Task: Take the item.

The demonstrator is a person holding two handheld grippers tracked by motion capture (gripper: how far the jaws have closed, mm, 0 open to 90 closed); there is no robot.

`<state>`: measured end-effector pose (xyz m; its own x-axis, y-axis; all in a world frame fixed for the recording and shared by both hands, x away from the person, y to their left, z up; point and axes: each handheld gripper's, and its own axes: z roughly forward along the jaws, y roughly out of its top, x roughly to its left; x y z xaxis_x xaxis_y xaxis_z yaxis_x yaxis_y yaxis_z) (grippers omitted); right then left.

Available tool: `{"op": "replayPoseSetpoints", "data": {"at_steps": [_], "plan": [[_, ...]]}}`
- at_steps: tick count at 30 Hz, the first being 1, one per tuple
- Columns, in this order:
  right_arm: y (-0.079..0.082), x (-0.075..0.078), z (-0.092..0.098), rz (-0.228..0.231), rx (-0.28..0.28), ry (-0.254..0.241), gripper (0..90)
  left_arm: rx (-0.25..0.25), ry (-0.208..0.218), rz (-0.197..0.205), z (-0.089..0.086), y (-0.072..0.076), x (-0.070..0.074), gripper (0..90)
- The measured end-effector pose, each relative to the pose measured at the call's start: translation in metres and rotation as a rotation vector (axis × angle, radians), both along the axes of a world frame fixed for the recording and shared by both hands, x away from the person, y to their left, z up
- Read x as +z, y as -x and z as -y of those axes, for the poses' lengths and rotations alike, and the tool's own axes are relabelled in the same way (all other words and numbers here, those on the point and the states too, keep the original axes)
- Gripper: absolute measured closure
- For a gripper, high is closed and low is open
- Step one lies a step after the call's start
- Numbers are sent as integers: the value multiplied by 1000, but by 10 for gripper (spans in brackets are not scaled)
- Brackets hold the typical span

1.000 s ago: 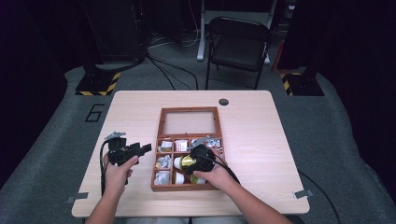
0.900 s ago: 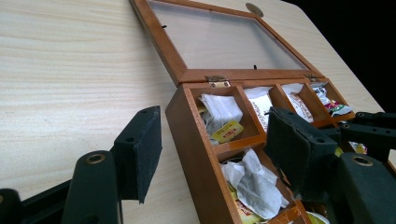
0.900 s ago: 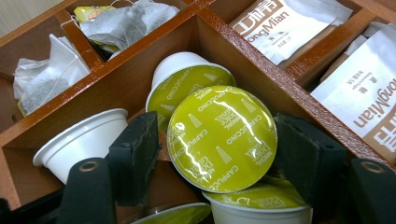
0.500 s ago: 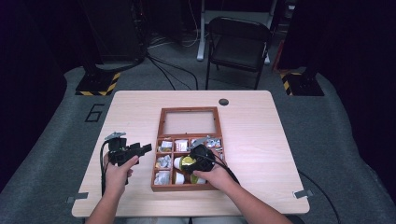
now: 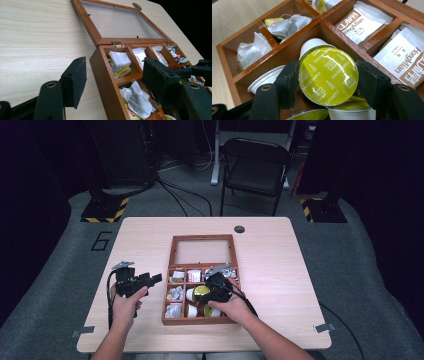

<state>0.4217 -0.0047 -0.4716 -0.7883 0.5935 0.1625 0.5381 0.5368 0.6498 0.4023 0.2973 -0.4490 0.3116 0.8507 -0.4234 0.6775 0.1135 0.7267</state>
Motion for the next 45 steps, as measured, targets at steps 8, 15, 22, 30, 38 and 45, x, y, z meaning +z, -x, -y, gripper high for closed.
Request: {"op": "replayPoseSetpoints", "data": {"at_steps": [8, 15, 22, 30, 38, 45], "plan": [[2, 13, 13, 27, 4, -36, 375, 3, 4, -1, 0, -3, 0, 361], [-1, 23, 32, 53, -43, -51, 375, -1, 19, -4, 3, -9, -1, 361], [-8, 31, 62, 60, -132, -78, 375, -13, 20, -1, 5, -16, 0, 361], [-13, 37, 97, 93, -233, -66, 376, -15, 34, 1, 8, -22, 1, 361], [-20, 34, 135, 103, -351, -49, 375, -20, 28, 1, 11, -26, 1, 361], [-27, 23, 163, 107, -436, -5, 375, -26, 24, 6, 11, -27, 1, 362]]}}
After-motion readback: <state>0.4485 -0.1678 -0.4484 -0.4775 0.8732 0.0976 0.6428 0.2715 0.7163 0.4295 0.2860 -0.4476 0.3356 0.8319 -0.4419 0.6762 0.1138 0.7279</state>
